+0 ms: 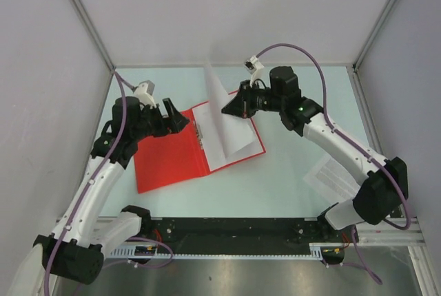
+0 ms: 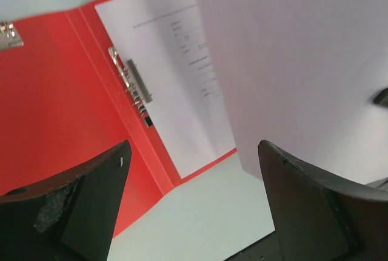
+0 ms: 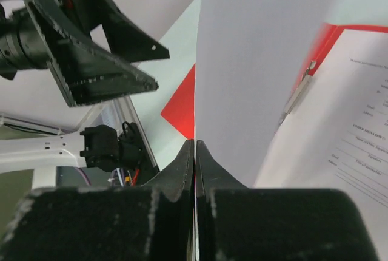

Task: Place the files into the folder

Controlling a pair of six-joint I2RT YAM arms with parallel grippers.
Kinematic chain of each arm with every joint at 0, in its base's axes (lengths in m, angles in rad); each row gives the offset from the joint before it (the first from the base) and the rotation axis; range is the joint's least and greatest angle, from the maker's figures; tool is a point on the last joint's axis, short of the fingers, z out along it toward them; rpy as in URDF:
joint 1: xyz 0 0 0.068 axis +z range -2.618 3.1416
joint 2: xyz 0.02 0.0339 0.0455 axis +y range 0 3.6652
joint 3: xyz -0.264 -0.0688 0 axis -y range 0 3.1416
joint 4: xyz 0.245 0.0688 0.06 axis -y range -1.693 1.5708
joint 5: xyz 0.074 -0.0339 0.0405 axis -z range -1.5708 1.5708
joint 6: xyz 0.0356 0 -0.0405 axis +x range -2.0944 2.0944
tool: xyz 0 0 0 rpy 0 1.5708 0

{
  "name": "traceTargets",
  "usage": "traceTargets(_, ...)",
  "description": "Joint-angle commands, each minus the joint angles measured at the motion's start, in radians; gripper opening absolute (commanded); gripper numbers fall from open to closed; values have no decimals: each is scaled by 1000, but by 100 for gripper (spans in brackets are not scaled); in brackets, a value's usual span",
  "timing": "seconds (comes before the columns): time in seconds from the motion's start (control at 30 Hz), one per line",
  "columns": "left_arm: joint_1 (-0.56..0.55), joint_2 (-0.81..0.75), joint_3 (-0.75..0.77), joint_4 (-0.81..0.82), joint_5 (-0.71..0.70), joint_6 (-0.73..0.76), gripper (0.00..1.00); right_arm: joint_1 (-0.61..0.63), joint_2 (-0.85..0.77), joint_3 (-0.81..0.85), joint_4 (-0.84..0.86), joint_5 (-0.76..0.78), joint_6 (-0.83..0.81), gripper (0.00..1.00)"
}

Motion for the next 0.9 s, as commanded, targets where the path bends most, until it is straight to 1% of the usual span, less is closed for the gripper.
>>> traceTargets(0.0,11,-34,-47,-7,23,28,92,-102,74,5,82,-159,87,0)
traceTargets(0.03,11,-31,-69,-1,18,23,92,-120,88,-13,121,-177,104,0)
traceTargets(0.07,13,-19,-79,10,17,16,92,-140,121,-44,130,-203,104,0)
traceTargets(0.17,19,12,-103,21,18,-1,91,-209,189,-63,132,-262,94,0)
traceTargets(0.33,31,54,-133,75,43,-26,91,-281,281,-75,147,-302,92,0)
traceTargets(0.37,33,60,-131,78,44,-26,91,-288,295,-73,147,-289,86,0)
traceTargets(0.6,37,96,-117,99,59,-21,91,-280,364,-76,104,-247,49,0)
traceTargets(0.87,39,101,-133,116,78,-28,90,-262,407,-95,188,-202,84,0)
